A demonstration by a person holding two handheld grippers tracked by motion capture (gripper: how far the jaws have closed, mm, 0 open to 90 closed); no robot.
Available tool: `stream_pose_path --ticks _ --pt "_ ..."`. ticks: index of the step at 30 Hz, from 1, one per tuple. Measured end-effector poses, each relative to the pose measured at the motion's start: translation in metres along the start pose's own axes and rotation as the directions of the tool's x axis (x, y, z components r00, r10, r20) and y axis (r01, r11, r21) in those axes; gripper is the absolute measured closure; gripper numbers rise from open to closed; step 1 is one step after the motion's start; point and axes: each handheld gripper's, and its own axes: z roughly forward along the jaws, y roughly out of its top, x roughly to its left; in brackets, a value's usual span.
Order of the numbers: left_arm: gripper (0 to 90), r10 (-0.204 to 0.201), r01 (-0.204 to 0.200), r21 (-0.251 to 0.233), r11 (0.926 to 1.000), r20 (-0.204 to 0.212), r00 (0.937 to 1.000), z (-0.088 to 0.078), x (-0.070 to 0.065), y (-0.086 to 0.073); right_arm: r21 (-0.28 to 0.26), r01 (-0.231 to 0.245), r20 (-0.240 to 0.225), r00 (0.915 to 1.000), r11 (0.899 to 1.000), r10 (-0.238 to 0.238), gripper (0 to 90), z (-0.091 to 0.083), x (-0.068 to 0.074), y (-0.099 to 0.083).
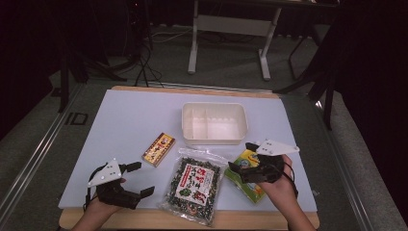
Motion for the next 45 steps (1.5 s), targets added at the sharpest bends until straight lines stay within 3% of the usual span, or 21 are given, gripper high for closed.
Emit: stream_pose_path --ticks 8,14,18,23,28,32,33,37,38,40,41,42,44,45 --pt "6.1 0.019 -0.019 0.003 0.9998 -0.006 0.9998 0.0 -0.001 0.0 0.047 -0.019 -0.008 0.9998 0.999 0.019 19.9 0.029 -0.02 0.0" --pt "6.2 0.019 -0.019 0.001 0.9998 -0.001 0.9998 0.0 -0.001 -0.001 0.094 -0.043 -0.054 0.9974 0.995 0.048 27.9 0.047 -0.033 -0.004" --pt "6.2 0.013 -0.013 0.002 0.9999 -0.005 0.9999 0.0 -0.001 -0.001 0.131 -0.062 -0.083 0.9939 0.989 0.074 29.9 0.058 -0.04 -0.011" --pt "6.2 0.01 -0.01 0.011 0.9999 0.003 0.9999 0.001 0.0 -0.001 0.199 -0.053 -0.081 0.9943 0.979 0.07 29.8 0.07 -0.046 -0.022" --pt "6.2 0.007 -0.007 0.011 0.9999 0.005 1.0 0.001 0.0 -0.001 0.23 -0.084 -0.074 0.9919 0.97 0.103 28.3 0.078 -0.054 -0.032" --pt "6.2 -0.003 0.003 0.012 0.9999 0.006 1.0 0.002 0.001 -0.002 0.267 -0.113 -0.126 0.9804 0.957 0.151 24.5 0.089 -0.063 -0.041" --pt "6.2 -0.003 0.003 0.013 0.9999 0.004 1.0 0.002 0.001 -0.002 0.292 -0.101 -0.137 0.9797 0.951 0.146 24.3 0.095 -0.063 -0.043" --pt "6.2 0.0 0.0 0.014 0.9999 0.012 0.9999 0.002 0.001 -0.001 0.315 -0.106 -0.158 0.9741 0.943 0.162 24.4 0.101 -0.065 -0.046" --pt "6.2 0.001 -0.001 0.015 0.9999 0.008 1.0 0.002 0.0 -0.001 0.32 -0.119 -0.171 0.9685 0.94 0.181 27.1 0.103 -0.067 -0.046" --pt "6.2 -0.001 0.001 0.016 0.9999 0.011 0.9999 0.002 0.001 -0.002 0.325 -0.122 -0.176 0.9665 0.938 0.187 27.2 0.104 -0.068 -0.047" --pt "6.2 -0.001 0.001 0.016 0.9999 0.009 1.0 0.002 0.001 -0.002 0.327 -0.128 -0.182 0.9637 0.936 0.195 30.6 0.105 -0.069 -0.047" --pt "6.2 -0.003 0.003 0.016 0.9999 0.012 0.9999 0.002 0.001 -0.002 0.337 -0.144 -0.201 0.9545 0.93 0.22 34.8 0.107 -0.071 -0.048" --pt "6.2 -0.002 0.002 0.017 0.9999 0.009 1.0 0.002 0.001 -0.002 0.34 -0.145 -0.203 0.9537 0.929 0.222 38.6 0.108 -0.071 -0.049" --pt "6.2 -0.002 0.002 0.018 0.9998 0.011 0.9999 0.002 0.001 -0.002 0.348 -0.148 -0.217 0.9478 0.926 0.233 43.5 0.109 -0.072 -0.05"
